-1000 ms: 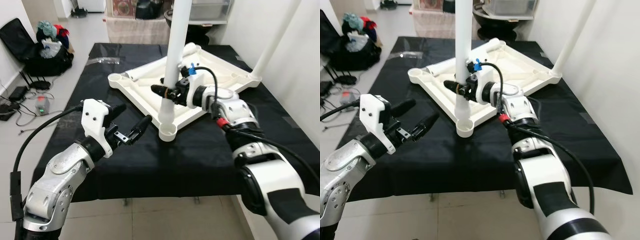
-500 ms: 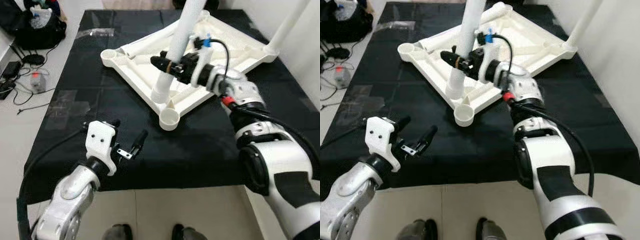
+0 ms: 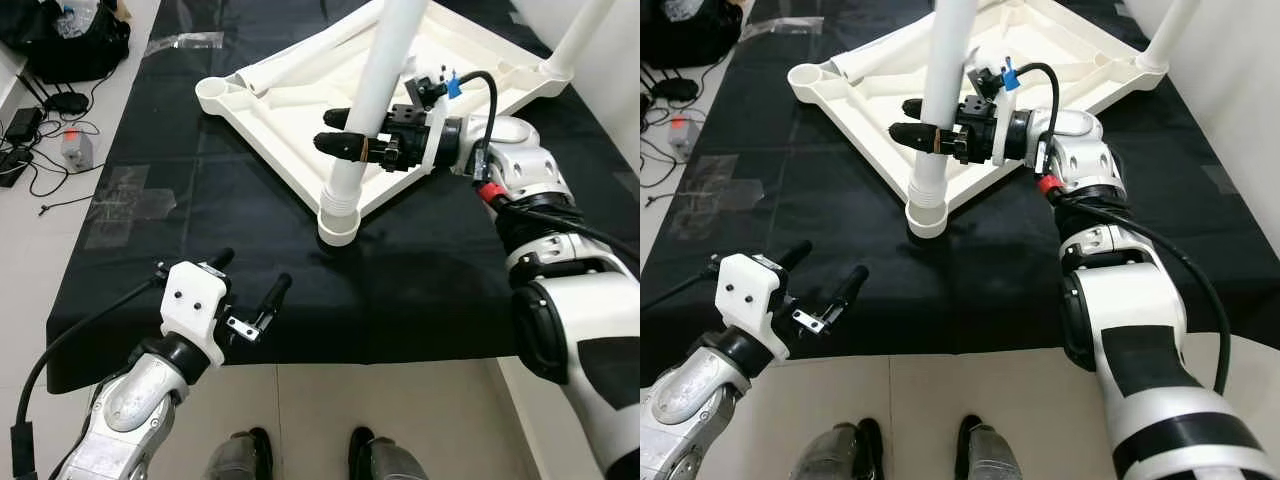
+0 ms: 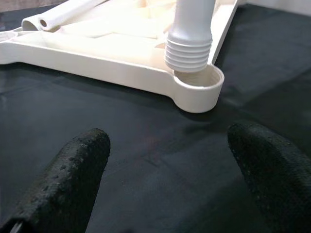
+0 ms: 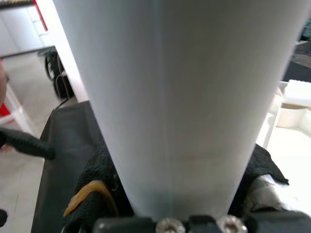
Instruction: Building children table
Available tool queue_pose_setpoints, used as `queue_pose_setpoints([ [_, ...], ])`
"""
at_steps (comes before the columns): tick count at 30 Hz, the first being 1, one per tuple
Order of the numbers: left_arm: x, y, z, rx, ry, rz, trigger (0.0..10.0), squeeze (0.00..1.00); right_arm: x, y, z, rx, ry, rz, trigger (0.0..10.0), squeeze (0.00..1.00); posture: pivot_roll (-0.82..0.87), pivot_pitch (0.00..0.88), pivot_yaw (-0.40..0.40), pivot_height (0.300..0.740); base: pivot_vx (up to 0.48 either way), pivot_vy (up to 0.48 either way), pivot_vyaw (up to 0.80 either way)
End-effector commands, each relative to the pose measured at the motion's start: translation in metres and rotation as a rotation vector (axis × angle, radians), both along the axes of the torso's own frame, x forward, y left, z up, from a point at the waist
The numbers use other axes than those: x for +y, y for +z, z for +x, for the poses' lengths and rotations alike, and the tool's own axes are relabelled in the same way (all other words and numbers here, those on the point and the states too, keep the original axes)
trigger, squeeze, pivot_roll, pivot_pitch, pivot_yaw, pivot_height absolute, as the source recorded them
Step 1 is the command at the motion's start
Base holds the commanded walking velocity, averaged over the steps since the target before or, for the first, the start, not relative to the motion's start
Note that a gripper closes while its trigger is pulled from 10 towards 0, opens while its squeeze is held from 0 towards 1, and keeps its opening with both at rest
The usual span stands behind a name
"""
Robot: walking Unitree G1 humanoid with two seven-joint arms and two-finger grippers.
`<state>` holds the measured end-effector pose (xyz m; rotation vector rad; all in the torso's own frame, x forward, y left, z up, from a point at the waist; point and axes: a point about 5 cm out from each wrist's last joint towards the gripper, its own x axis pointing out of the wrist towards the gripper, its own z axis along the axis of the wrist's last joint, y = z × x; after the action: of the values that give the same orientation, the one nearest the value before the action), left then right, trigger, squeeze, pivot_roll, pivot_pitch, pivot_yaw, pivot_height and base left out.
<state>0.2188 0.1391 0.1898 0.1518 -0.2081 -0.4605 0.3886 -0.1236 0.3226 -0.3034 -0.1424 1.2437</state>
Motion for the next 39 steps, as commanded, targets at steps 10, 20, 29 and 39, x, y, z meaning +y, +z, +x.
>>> queue_pose_setpoints([
  [10,-0.004,-0.002,-0.004,-0.032,-0.029,0.07,10.0,0.0,0.027,-0.001,-0.008,-0.017,0.189,-0.232,10.0,0.0,0.05,0.326,-0.031,0.74,0.0,0.0,0.0],
  [20,-0.006,-0.005,-0.001,-0.041,-0.024,0.075,10.0,0.0,0.022,-0.002,-0.007,0.005,0.184,-0.236,10.0,0.0,0.06,0.326,-0.036,0.74,0.0,0.0,0.0],
  [29,-0.007,-0.004,-0.003,-0.048,-0.028,0.077,10.0,0.0,0.013,-0.006,-0.004,0.026,0.136,-0.215,10.0,0.0,0.06,0.332,-0.03,0.74,0.0,0.0,0.0],
  [39,-0.008,-0.005,-0.005,-0.048,-0.033,0.077,10.0,0.0,0.006,-0.01,-0.009,0.063,0.218,-0.188,10.0,0.0,0.07,0.336,-0.024,0.74,0.0,0.0,0.0],
])
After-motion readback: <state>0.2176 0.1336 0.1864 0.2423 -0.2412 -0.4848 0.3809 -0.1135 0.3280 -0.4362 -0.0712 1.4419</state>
